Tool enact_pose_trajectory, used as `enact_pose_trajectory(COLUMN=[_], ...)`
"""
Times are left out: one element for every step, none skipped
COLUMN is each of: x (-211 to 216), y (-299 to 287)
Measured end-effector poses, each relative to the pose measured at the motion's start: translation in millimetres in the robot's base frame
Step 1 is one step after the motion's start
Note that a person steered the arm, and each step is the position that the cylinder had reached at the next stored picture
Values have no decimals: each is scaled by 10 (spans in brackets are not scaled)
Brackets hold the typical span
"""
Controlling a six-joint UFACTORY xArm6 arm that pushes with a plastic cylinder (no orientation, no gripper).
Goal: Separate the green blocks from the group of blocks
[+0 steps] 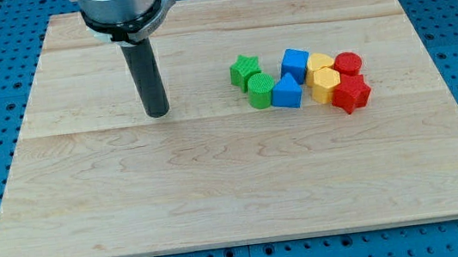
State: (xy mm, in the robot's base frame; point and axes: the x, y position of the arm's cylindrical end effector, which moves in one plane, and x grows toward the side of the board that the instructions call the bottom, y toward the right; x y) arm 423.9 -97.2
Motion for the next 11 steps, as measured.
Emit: enact_pose_trajectory(x=[0, 66, 370, 278, 89, 226, 100, -131, -188, -193, -271], y=[14, 106, 404, 903, 1342, 1878, 1961, 1946, 1495, 882, 689])
